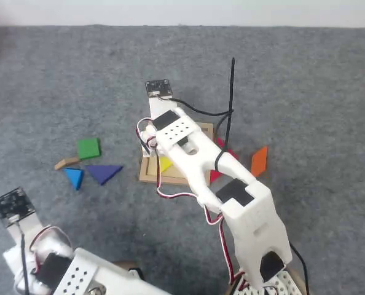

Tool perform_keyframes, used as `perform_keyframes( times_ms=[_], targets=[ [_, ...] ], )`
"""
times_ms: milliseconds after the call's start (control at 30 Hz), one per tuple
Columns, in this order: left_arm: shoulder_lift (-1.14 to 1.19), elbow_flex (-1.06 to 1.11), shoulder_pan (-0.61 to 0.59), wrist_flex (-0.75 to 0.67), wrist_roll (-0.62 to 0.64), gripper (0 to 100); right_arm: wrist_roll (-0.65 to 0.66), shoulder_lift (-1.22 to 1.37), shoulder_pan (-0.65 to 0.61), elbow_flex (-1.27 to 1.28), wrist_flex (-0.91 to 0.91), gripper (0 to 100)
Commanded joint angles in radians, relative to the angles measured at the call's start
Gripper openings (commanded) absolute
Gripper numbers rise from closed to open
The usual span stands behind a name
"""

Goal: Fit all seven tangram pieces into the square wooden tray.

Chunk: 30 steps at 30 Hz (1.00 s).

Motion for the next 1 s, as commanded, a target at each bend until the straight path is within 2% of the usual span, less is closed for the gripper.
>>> perform_keyframes(
  times_ms=[0,133,600,967],
  targets=[
    [-0.015,-0.008,-0.006,0.005,-0.012,10,-0.005,-0.056,0.051,-0.095,0.058,32.5],
    [-0.015,-0.008,-0.006,0.005,-0.012,10,-0.005,-0.067,0.061,-0.097,0.079,32.5],
    [-0.015,-0.008,-0.008,0.005,-0.012,10,-0.003,-0.024,-0.068,-0.100,-0.021,32.5],
    [-0.015,-0.008,-0.008,0.005,-0.012,10,0.017,0.056,-0.147,-0.222,-0.015,32.5]
  ],
)
